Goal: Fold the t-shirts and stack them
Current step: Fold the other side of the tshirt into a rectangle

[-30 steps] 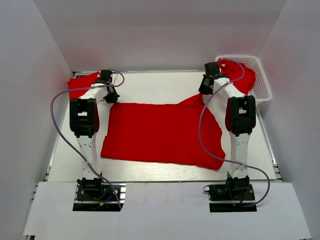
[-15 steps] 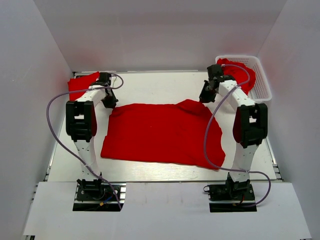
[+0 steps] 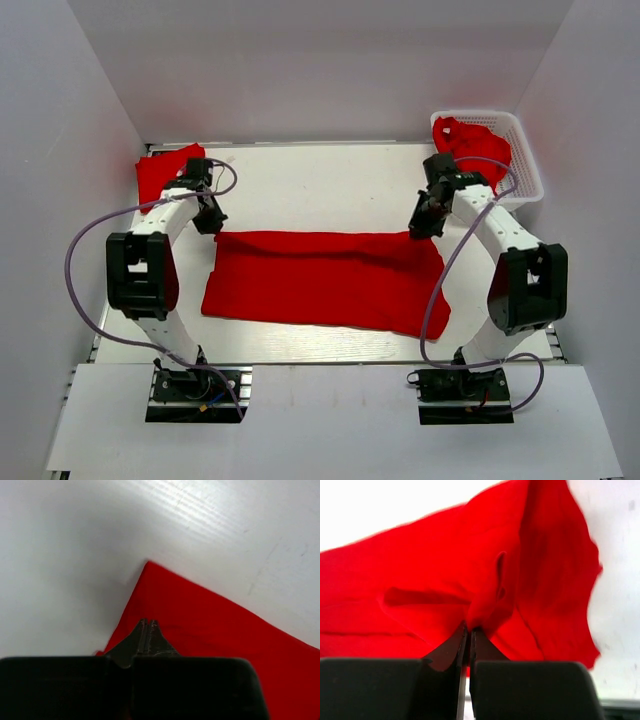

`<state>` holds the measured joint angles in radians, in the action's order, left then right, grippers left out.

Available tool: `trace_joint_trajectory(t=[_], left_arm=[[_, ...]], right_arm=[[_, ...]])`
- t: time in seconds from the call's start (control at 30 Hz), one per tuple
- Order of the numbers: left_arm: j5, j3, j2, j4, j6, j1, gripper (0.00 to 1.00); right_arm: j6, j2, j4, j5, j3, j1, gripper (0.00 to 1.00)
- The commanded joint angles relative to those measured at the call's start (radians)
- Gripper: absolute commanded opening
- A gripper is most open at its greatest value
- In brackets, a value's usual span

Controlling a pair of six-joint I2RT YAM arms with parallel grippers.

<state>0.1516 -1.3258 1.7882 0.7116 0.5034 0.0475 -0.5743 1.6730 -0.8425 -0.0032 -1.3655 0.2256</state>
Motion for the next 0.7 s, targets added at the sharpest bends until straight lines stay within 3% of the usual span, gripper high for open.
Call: trace_joint_trajectory(t=[0.0,0.33,0.5,0.67], left_arm=[[0.049,0.046,-0.096,0.042,0.046,0.0,0.0],[0.112,0.117,-0.167,0.069,0.099,0.0,0.0],[0.079,0.137,-0.167,0.055,0.11,0.0,0.0],[0.088,0.166,-0.167,0.089,0.132,0.0,0.0]], right_arm=[[-0.013,-0.082,-0.091,-0.001,0.042,0.008,0.0],[-0.074,-0.269,-0.147,-0.056,0.232,0.027,0.0],[-0.104,-0.341,-0.13,-0.081,0.327,0.037,0.0],[-0.095,-0.34,-0.15,-0.126,0.39,0.046,0.0]])
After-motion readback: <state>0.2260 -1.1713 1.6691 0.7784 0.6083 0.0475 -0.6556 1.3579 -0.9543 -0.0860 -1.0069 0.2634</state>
